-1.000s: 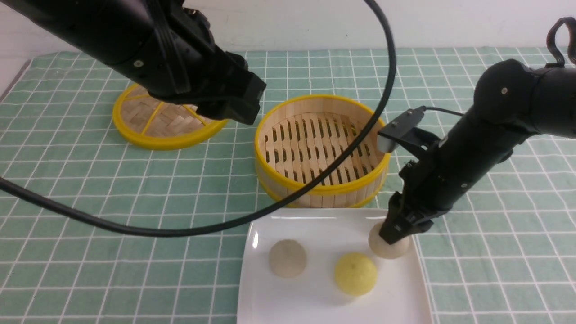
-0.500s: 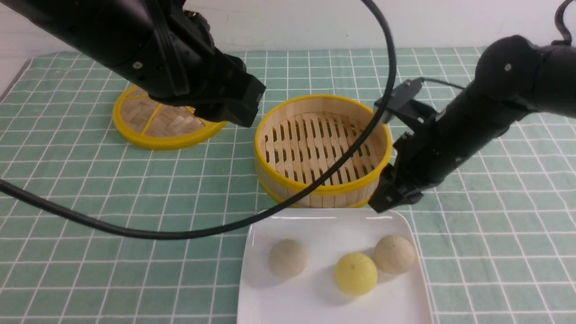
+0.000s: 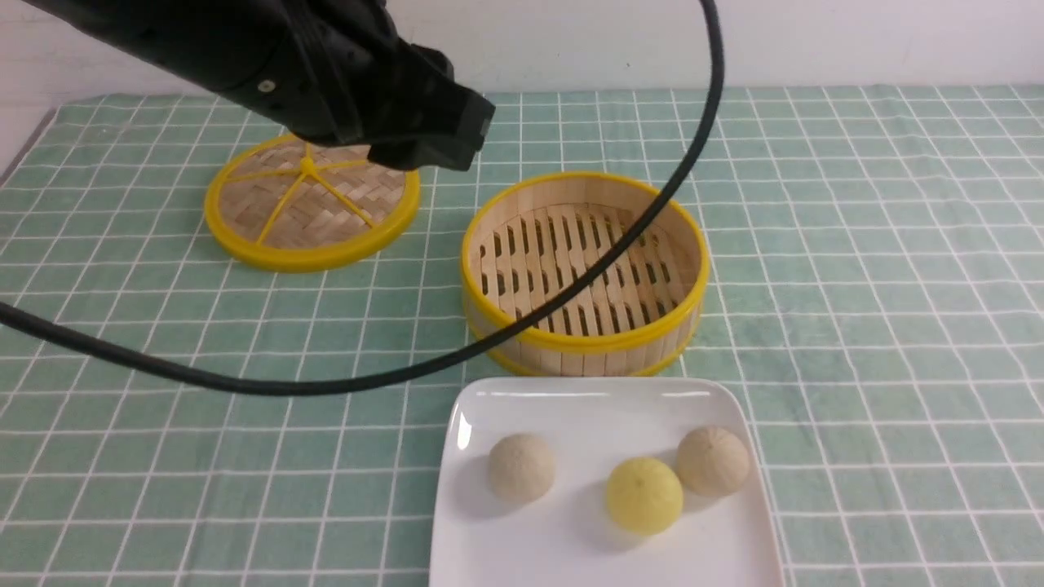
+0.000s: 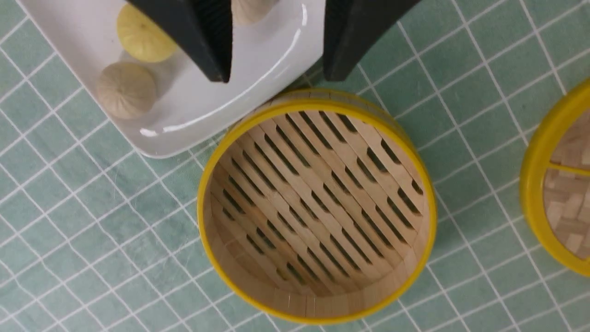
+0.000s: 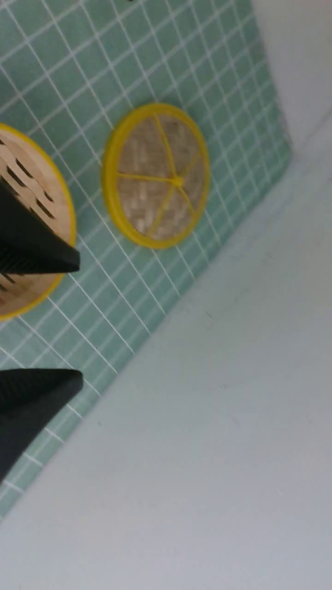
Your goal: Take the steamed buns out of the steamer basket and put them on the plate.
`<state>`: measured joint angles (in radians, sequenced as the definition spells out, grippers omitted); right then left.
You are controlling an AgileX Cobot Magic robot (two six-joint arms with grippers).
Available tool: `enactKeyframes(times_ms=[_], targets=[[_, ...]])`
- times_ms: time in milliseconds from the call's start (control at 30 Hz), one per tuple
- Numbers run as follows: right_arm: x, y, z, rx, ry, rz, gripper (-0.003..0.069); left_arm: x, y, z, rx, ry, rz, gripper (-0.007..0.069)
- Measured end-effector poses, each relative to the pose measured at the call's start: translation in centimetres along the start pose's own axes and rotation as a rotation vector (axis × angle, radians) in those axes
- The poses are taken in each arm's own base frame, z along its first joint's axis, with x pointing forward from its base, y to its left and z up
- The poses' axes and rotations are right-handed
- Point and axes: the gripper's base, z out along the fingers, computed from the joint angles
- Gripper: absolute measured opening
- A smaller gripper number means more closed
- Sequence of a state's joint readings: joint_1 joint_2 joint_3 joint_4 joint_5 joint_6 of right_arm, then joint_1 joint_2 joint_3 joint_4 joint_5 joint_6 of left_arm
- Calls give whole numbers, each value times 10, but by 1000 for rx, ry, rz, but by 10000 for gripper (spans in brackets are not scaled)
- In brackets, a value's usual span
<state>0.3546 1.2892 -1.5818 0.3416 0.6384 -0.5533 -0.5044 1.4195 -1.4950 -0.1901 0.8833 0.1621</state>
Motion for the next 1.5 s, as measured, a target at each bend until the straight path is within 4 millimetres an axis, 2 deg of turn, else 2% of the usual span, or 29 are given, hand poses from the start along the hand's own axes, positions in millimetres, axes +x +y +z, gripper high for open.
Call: enactKeyframes(times_ms=[133,233,300,367,467,500,600,633,700,800,833,867,933,1100,1300,1500], targets=[[-15,-3,-48,111,-57,-32,304,-5,1,0,-10,-55,24,304],[-18,-4,-86,197,-53,-41,304,-9,1,0,-17,-97,30,304],[-18,-4,-98,221,-42,-31,304,-10,2,-1,-19,-108,30,304],[-14,-2,-130,273,-8,17,304,-12,2,-1,-24,-137,30,304],[-10,1,-153,308,13,41,304,-14,2,-1,-28,-157,31,304],[-4,4,-171,328,24,51,304,-16,3,-1,-31,-174,34,304],[11,13,-203,351,22,67,304,-18,3,-2,-37,-199,48,304],[12,14,-205,351,22,69,304,-18,3,-2,-38,-203,49,304],[29,21,-221,354,24,72,304,-20,3,-2,-41,-217,57,304],[64,32,-225,343,74,74,304,-20,3,-2,-43,-222,59,304],[64,33,-227,344,68,74,304,-20,3,-2,-43,-223,59,304],[85,38,-222,331,115,76,304,-20,3,-2,-43,-224,59,304],[114,46,-217,312,153,85,304,-20,3,-2,-41,-225,57,304],[177,65,-202,258,180,116,304,-20,3,-2,-40,-225,56,302],[222,82,-201,242,41,150,304,-21,2,-2,-32,-231,48,295],[255,90,-196,240,33,178,304,-22,2,-3,-29,-240,42,295]])
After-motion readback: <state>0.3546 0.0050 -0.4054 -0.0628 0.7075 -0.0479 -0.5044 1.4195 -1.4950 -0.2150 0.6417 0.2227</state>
